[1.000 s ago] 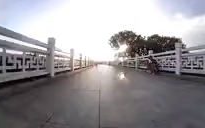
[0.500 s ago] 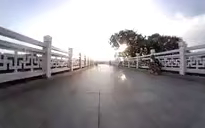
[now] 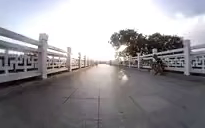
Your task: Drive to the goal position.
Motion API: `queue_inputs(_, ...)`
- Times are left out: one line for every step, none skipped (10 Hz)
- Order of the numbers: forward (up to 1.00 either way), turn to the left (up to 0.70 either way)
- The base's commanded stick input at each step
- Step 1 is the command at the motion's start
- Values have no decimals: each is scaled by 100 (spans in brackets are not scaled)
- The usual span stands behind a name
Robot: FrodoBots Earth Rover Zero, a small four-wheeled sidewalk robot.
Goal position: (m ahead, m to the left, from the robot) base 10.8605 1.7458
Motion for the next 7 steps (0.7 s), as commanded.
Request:
queue_inputs(45, 0)
queue_inputs(45, 0)
queue_inputs(45, 0)
queue_inputs(45, 0)
queue_inputs(45, 0)
queue_inputs(45, 0)
queue_inputs(45, 0)
